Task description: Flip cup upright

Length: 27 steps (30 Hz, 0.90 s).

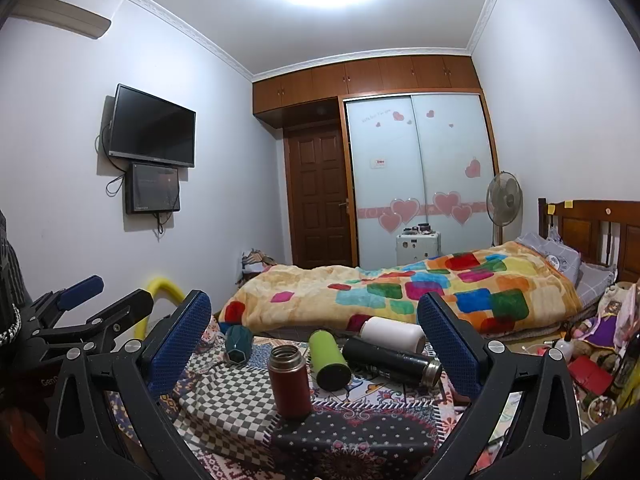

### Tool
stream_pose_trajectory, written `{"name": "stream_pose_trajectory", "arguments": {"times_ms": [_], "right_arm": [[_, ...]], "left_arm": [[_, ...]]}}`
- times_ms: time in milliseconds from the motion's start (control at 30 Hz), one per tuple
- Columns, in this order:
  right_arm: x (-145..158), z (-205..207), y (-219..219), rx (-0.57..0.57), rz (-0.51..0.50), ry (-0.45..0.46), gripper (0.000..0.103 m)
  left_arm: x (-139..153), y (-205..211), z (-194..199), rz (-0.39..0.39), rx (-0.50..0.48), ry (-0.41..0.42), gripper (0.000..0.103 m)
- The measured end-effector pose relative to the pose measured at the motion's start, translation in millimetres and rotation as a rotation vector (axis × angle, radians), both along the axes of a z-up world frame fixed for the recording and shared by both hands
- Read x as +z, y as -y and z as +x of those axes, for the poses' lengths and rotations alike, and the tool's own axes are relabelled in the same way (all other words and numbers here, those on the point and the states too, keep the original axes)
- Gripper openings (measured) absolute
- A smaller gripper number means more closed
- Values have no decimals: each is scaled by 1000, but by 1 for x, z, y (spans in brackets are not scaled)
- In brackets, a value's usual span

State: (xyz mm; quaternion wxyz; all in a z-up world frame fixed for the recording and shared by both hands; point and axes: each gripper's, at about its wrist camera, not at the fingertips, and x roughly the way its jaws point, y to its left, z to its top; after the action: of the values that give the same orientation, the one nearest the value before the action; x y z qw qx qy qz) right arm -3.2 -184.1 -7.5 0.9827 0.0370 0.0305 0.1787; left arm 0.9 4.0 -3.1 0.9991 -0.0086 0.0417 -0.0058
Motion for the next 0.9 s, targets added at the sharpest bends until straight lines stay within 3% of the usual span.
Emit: {"name": "stream_pose_trajectory", "arguments": {"times_ms": [900], "right_arm": [[0,2,-5,1,-6,-8,103]], "left_arm": [[-2,0,0,-16,-19,-11,103]]}}
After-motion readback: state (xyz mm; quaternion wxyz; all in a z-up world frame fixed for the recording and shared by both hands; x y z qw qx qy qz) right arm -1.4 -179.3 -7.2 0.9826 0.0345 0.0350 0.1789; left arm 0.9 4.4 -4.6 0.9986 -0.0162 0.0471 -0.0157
